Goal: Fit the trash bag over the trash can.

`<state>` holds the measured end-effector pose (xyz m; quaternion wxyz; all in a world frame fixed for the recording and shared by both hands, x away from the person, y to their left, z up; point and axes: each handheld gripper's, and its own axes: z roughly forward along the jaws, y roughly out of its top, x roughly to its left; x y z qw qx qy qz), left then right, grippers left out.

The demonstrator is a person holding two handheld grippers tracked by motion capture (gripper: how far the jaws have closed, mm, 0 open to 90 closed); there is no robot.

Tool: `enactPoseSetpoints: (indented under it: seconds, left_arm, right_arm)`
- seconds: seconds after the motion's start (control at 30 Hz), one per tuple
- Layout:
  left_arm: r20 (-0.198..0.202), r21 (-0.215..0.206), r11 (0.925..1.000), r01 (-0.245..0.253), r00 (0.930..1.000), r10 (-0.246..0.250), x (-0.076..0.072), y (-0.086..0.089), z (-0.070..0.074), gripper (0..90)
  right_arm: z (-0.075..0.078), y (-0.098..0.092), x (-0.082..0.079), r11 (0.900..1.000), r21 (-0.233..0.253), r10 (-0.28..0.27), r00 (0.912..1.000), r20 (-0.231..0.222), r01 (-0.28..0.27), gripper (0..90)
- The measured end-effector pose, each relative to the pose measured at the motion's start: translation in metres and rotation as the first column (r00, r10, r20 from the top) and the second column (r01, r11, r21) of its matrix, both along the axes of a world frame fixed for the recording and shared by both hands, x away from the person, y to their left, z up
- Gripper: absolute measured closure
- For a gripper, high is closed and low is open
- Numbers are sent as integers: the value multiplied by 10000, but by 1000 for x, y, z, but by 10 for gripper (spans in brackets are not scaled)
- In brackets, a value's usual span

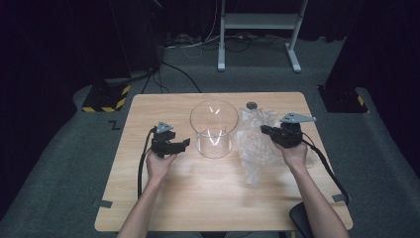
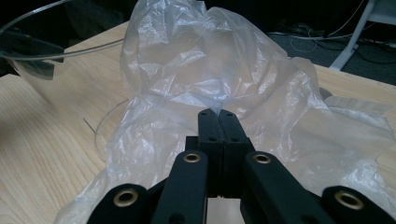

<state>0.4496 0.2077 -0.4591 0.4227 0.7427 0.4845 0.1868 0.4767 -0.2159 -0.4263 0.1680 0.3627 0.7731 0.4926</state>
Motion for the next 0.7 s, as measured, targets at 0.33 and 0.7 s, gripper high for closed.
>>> enactPoseSetpoints:
  seconds: [0.33,0.7]
  left_arm:
    - [221,-190,9998,97,9997,-92,-1,2,11,294]
    - [150,-256,9989,382,9992,-378,-2,-6,18,296]
  right_arm:
    - [11,-4,-4,9993,352,101,9998,144,-106,897]
    - [27,-2,-7,9975,616,315,9991,283,-332,896]
